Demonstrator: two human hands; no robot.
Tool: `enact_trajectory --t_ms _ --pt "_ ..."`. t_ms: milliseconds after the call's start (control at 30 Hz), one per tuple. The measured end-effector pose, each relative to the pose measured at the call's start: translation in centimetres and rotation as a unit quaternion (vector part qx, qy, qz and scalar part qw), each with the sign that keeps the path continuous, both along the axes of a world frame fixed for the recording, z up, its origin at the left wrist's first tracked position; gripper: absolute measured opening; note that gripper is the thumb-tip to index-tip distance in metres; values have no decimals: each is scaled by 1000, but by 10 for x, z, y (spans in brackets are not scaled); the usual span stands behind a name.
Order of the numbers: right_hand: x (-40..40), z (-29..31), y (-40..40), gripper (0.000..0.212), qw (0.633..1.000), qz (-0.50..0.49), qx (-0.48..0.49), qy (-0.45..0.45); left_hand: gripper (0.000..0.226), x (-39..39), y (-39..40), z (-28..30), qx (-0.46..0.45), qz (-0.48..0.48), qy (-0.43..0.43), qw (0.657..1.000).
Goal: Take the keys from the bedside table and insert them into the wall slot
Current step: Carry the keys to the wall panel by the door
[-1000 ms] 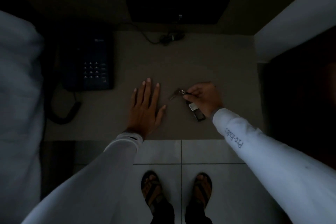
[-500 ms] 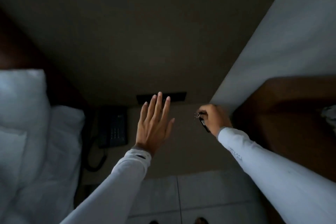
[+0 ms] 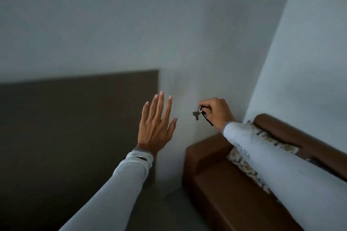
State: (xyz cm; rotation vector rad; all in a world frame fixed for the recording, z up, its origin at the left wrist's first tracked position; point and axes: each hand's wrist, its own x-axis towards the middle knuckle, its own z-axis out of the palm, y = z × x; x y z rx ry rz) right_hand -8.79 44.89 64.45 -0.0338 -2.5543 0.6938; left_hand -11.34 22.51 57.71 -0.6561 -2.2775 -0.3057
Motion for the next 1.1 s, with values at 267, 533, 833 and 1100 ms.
enact_trajectory --t_ms 267,533,833,1100 --pt "144 104 145 24 992 -98 -27 73 68 72 159 110 20 -129 70 989" --pt "345 146 305 22 972 -204 -25 116 66 222 348 165 45 -236 117 964" --pt "552 150 469 17 944 -282 -91 149 67 388 538 176 52 -329 115 936" --pt "653 155 583 13 918 -354 -52 172 67 472 693 181 52 -397 134 906"
